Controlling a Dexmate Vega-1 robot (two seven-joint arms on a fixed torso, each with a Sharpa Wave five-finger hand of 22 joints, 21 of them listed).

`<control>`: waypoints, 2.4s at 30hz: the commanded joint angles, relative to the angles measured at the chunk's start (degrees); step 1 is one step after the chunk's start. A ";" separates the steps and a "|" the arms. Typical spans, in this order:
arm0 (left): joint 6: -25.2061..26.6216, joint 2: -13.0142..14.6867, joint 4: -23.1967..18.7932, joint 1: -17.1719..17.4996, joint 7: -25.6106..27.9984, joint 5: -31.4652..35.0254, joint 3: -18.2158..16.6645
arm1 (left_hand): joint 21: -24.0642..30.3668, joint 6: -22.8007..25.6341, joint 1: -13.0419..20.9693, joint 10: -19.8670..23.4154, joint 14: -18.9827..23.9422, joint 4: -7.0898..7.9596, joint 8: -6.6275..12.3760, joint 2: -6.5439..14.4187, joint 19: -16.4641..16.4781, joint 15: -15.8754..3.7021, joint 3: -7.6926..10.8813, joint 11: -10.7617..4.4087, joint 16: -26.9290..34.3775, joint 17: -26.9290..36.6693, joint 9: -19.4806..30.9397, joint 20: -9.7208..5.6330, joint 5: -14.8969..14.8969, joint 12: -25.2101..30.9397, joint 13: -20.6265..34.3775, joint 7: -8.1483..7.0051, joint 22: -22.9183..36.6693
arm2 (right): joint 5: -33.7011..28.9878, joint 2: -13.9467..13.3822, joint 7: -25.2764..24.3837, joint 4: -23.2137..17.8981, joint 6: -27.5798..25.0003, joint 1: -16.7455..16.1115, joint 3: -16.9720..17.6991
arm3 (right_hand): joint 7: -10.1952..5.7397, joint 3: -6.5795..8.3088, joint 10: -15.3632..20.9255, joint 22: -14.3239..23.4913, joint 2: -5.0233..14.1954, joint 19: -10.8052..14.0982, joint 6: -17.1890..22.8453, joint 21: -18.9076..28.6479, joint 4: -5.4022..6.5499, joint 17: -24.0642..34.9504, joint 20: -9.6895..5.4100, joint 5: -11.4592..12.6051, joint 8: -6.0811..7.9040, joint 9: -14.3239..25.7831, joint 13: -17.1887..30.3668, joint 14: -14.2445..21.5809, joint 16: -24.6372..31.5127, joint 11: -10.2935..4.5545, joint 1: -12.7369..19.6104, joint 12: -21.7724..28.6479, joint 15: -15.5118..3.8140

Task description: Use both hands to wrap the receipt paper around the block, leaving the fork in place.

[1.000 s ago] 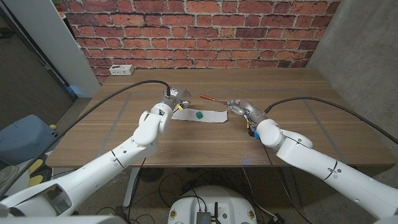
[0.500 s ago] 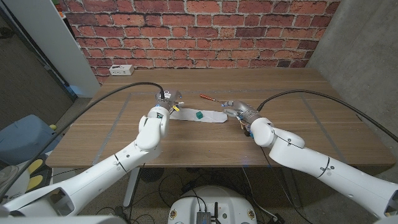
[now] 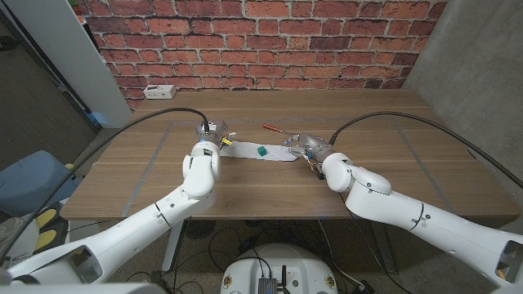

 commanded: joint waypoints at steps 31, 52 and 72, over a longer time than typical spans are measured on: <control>4.87 1.71 3.08 -9.15 9.97 -42.02 -1.27 | -4.38 -14.25 -1.37 -5.78 -6.93 -1.82 -1.54 -1.21 -1.35 1.07 0.32 6.49 -3.15 -0.86 -0.20 1.11 -0.09 -6.66 -2.61 2.24 0.19 | -1.87 2.82 8.96 4.18 -6.87 6.73 -5.46 | 1.73 -2.75 0.12 0.21 -0.55 0.05 1.97 -0.22 1.76 0.46 0.17 -0.45 0.16 0.14 0.37 -0.40 0.13 3.22 0.37 -0.36 -2.97; 5.63 4.63 0.12 -12.19 20.33 -47.87 4.91 | -2.45 -9.75 13.36 3.05 9.07 -6.42 1.07 2.44 7.55 -4.93 9.41 2.30 0.38 -0.85 -0.33 -2.64 2.49 -5.42 -2.52 3.17 0.73 | 0.58 1.89 7.46 4.21 -6.91 6.93 -5.42 | 2.18 -3.75 0.83 0.21 -0.44 1.30 3.04 0.14 2.03 0.58 0.17 -0.39 -0.08 0.14 0.38 1.88 1.12 3.65 0.55 -0.20 -3.47; 1.98 3.53 -0.10 -9.02 28.77 -49.73 2.22 | 10.78 29.30 33.97 17.71 28.25 -5.93 13.03 0.64 10.53 -9.85 7.59 0.37 4.32 3.59 6.65 -8.45 4.14 14.31 13.96 5.44 1.01 | 1.76 0.44 6.86 2.54 -7.67 6.44 -5.11 | 3.15 -4.49 3.09 0.22 -0.58 2.68 5.20 0.51 1.77 0.69 0.21 -0.35 0.14 0.11 0.35 3.90 2.01 4.23 1.20 0.35 -3.71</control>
